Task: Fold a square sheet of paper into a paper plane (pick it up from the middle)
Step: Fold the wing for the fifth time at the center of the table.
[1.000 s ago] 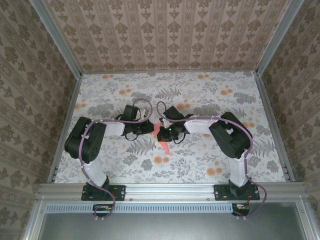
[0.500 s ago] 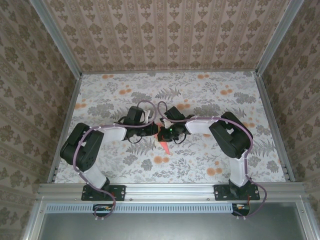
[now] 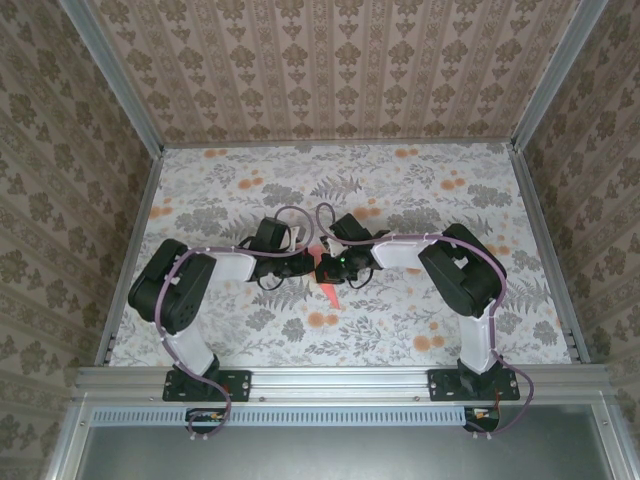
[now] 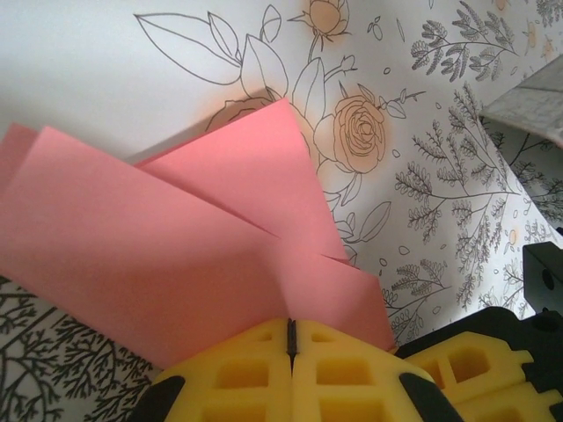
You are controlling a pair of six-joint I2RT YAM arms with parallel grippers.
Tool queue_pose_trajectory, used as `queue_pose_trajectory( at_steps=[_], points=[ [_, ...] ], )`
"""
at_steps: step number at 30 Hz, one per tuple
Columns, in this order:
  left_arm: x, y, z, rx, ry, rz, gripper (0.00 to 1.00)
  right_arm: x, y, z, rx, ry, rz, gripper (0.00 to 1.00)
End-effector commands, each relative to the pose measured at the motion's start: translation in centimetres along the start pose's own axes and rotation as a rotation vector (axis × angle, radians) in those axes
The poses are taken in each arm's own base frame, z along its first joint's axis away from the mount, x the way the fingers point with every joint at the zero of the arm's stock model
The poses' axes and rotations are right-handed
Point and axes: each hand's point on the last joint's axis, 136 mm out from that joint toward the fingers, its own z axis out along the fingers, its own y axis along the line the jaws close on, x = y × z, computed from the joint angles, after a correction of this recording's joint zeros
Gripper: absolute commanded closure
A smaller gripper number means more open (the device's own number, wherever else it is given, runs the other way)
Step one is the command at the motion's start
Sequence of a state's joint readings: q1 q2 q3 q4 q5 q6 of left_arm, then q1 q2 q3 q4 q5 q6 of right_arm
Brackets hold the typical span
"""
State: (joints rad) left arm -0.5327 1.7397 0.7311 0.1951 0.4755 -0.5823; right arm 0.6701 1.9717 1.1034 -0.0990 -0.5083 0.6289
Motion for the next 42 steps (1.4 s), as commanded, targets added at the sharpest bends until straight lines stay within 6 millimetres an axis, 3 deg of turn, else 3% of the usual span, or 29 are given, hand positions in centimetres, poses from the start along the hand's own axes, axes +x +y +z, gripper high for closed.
queue_pose_trajectory(
  at_steps=[1,9,15,19,22,26,31,35,42],
  points=[
    [-0.4,3.2,0.2,-0.087,0.003,-0.021,0.97,4.7,-5.1,0.9,0.155,0.127,0.078,0.98],
    [-3.1,7.0,-0.9,-0.123,-0.016,-0.085,0.97,6.1,-6.1,0.9,0.175,0.158,0.08,0.98],
    [-4.2,10.2,-1.7,-0.195,-0.015,-0.183,0.98,6.3,-6.2,0.8,0.175,0.156,0.082,0.98],
    [-5.1,11.2,-2.5,-0.211,-0.027,-0.213,0.98,6.2,-6.1,0.8,0.169,0.152,0.084,0.98],
    [-6.1,10.7,-3.4,-0.209,-0.041,-0.189,0.98,6.2,-6.1,0.8,0.168,0.151,0.084,0.98],
    [-7.3,8.4,-5.7,-0.185,-0.09,-0.135,0.98,6.1,-5.9,0.8,0.164,0.147,0.085,0.98],
    [-6.5,4.8,-7.0,-0.105,-0.11,-0.086,0.98,5.9,-5.8,0.9,0.154,0.145,0.087,0.98],
    [-4.7,1.9,-5.9,-0.027,-0.085,-0.061,0.98,5.7,-5.6,0.9,0.148,0.14,0.085,0.98],
    [-2.7,-0.1,-2.8,0.015,-0.023,-0.06,1.0,5.4,-5.1,0.9,0.13,0.132,0.081,0.98]
  ],
)
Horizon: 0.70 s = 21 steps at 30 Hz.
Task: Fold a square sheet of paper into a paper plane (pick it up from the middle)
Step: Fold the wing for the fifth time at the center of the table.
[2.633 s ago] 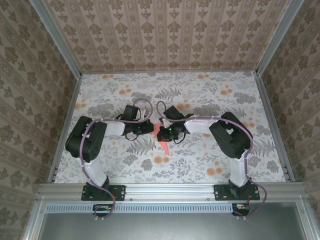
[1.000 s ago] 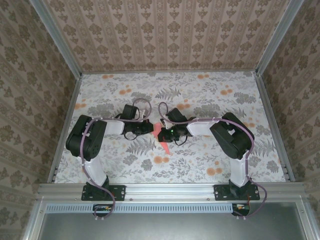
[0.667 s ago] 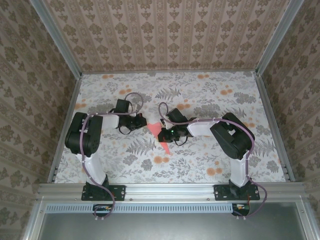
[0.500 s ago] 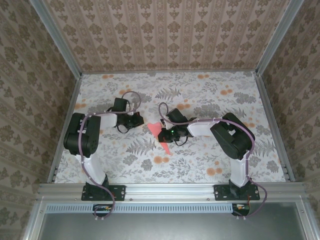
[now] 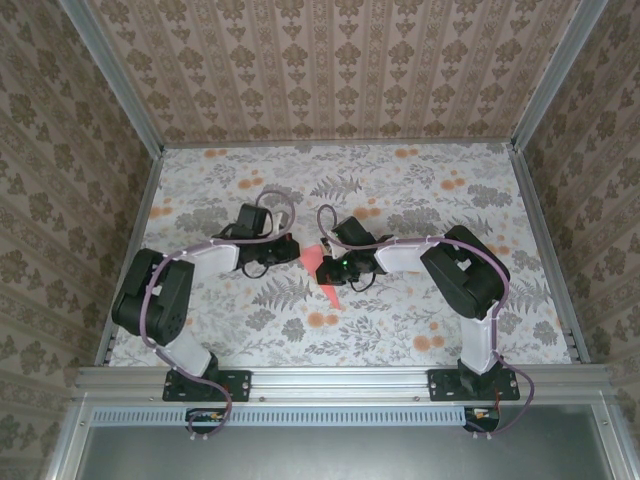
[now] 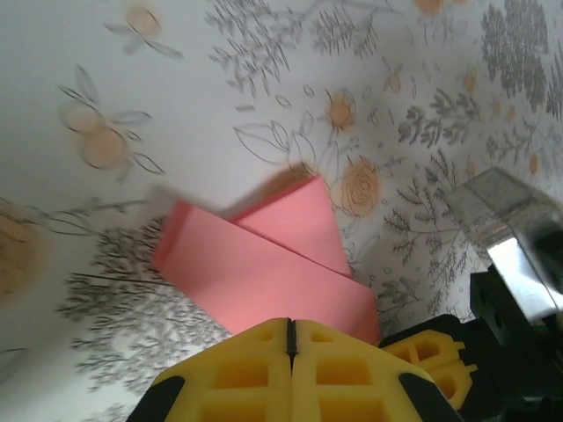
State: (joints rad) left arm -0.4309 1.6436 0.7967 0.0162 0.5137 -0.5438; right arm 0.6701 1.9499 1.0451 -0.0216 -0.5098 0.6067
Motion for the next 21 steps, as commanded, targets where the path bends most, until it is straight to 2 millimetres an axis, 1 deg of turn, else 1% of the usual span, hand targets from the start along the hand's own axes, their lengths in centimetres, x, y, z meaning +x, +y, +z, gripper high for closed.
queue_pose_trajectory(
  at_steps=[1,2,3,6,8,12,16,19,21],
  points=[
    [0.2,-0.2,1.4,0.019,0.014,-0.028,1.0,5.3,-4.6,0.7,0.143,0.157,0.117,0.98],
    [0.9,-1.1,2.2,0.027,0.041,-0.009,1.0,5.2,-4.5,0.6,0.138,0.155,0.115,0.98],
    [1.1,-1.1,2.7,0.022,0.051,-0.006,1.0,5.1,-4.3,0.6,0.133,0.154,0.112,0.98],
    [1.7,-0.4,3.7,-0.041,0.08,-0.001,1.0,4.8,-3.8,0.4,0.118,0.15,0.106,0.98],
    [2.5,0.5,4.1,-0.088,0.105,-0.013,1.0,4.6,-3.3,0.1,0.103,0.146,0.1,0.98],
    [4.1,2.7,4.4,-0.169,0.142,-0.043,1.0,4.7,-1.9,-0.7,0.056,0.152,0.082,0.97],
    [5.6,4.3,4.6,-0.219,0.168,-0.064,1.0,5.9,-1.4,-1.1,0.026,0.191,0.078,0.95],
    [6.2,5.0,4.8,-0.24,0.185,-0.077,1.0,7.2,-1.9,-1.4,0.032,0.223,0.081,0.94],
    [6.3,5.2,4.9,-0.242,0.184,-0.083,1.0,8.1,-2.2,-1.7,0.035,0.233,0.082,0.94]
  ],
)
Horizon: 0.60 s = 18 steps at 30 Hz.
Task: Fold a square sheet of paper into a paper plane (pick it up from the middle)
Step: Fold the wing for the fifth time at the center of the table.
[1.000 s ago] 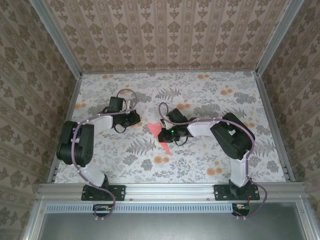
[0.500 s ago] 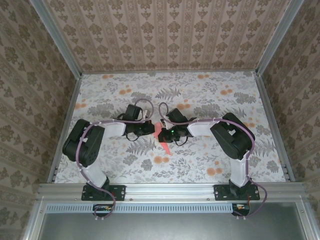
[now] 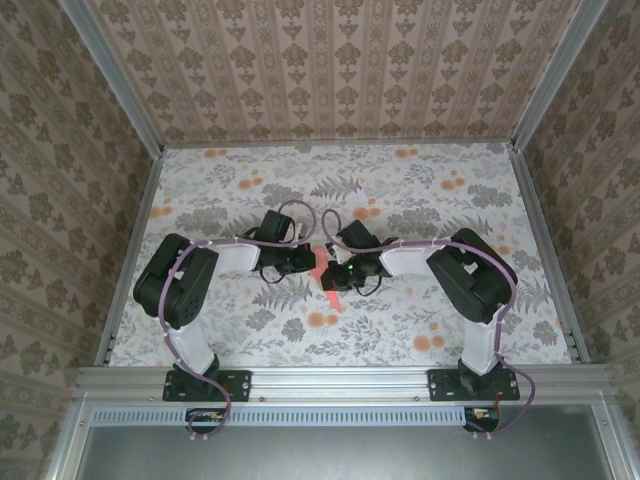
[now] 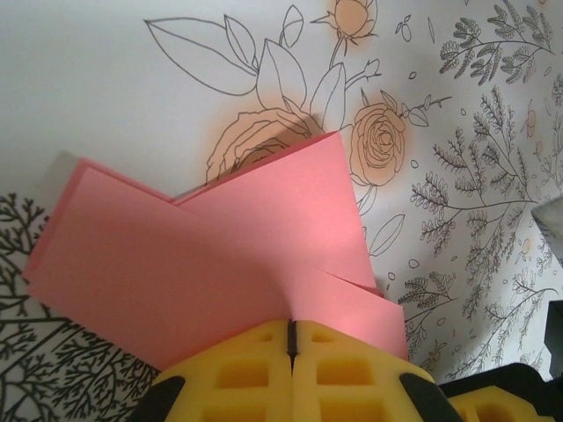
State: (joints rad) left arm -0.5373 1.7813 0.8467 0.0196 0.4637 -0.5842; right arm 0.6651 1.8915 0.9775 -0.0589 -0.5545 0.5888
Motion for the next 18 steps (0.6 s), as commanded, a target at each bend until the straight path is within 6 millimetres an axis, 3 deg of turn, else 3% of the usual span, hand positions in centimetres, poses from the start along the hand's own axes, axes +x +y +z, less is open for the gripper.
queue_pose_trajectory(
  at_steps=[1,11,15,18],
  points=[
    [3.3,5.3,1.4,-0.189,0.08,-0.09,1.0,6.0,-2.1,-0.5,0.049,0.18,0.076,0.94],
    [1.8,4.0,1.2,-0.163,0.057,-0.092,1.0,10.1,-2.8,-3.0,0.04,0.197,0.073,0.92],
    [0.7,2.3,0.6,-0.122,0.034,-0.087,1.0,9.3,-2.3,-4.5,0.066,0.136,0.044,0.9],
    [-0.8,0.0,-0.6,-0.053,-0.013,-0.092,0.91,7.1,-1.8,-6.4,0.115,0.026,0.03,0.83]
  ],
)
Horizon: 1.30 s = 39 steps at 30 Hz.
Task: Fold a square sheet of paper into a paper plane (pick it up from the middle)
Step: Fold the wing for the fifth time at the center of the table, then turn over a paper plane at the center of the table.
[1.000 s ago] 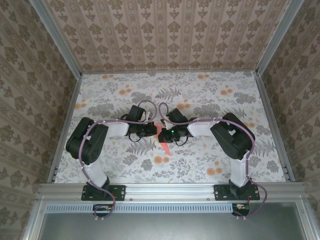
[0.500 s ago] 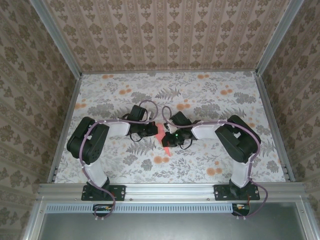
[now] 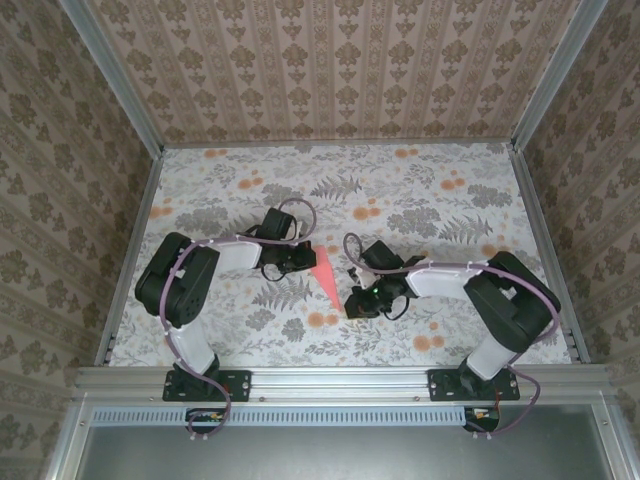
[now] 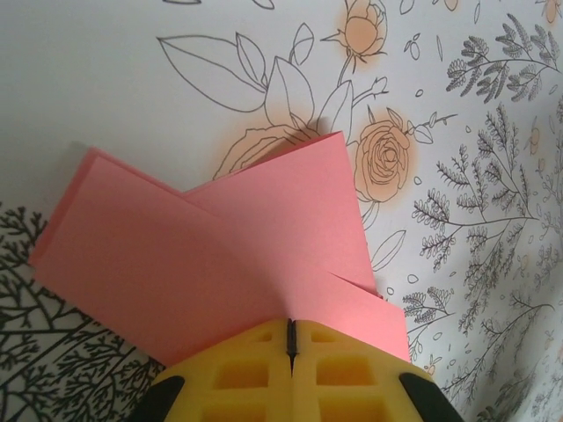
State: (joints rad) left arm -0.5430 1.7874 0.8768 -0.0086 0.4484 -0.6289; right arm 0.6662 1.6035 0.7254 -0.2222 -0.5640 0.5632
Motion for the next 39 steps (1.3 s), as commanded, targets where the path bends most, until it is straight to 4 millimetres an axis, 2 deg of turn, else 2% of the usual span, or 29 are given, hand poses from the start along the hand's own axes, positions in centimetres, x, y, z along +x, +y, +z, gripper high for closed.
queue_pose_trajectory(
  at_steps=[1,4,6,8,9,14,18,23,29,32,39],
  points=[
    [-0.7,-0.4,-1.1,-0.019,-0.028,-0.053,0.89,-1.6,0.2,-2.6,0.069,-0.108,-0.007,0.8],
    [-1.5,-2.1,-2.8,0.02,-0.07,-0.074,0.83,-3.7,0.4,-4.8,0.104,-0.229,-0.007,0.63],
    [-1.7,-2.7,-4.2,0.014,-0.097,-0.087,0.74,-4.9,0.2,-6.2,0.14,-0.302,-0.005,0.49],
    [-1.5,-2.8,-5.3,-0.031,-0.111,-0.096,0.64,-5.7,-0.7,-6.9,0.182,-0.346,0.009,0.4],
    [-1.2,-2.7,-5.9,-0.07,-0.112,-0.098,0.59,-6.2,-0.4,-8.0,0.184,-0.392,0.004,0.36],
    [0.7,-1.5,-7.4,-0.303,-0.068,-0.131,0.43,-7.6,-2.4,-9.7,0.252,-0.482,0.057,0.23],
    [1.5,-2.1,-6.4,-0.393,-0.039,-0.103,0.32,-7.7,-4.6,-10.3,0.299,-0.525,0.135,0.13],
    [1.2,-3.4,-3.8,-0.461,0.016,-0.048,0.29,-7.4,-6.7,-10.3,0.324,-0.541,0.227,0.06],
    [1.9,-2.6,-2.0,-0.567,0.07,-0.063,0.3,-7.0,-7.2,-10.1,0.33,-0.531,0.239,0.05],
    [2.1,-2.4,-1.8,-0.586,0.068,-0.082,0.34,-7.0,-7.1,-10.1,0.33,-0.528,0.241,0.05],
    [1.9,-2.4,-2.9,-0.602,-0.003,-0.138,0.41,-7.0,-6.9,-10.1,0.325,-0.519,0.235,0.05]
  ],
)
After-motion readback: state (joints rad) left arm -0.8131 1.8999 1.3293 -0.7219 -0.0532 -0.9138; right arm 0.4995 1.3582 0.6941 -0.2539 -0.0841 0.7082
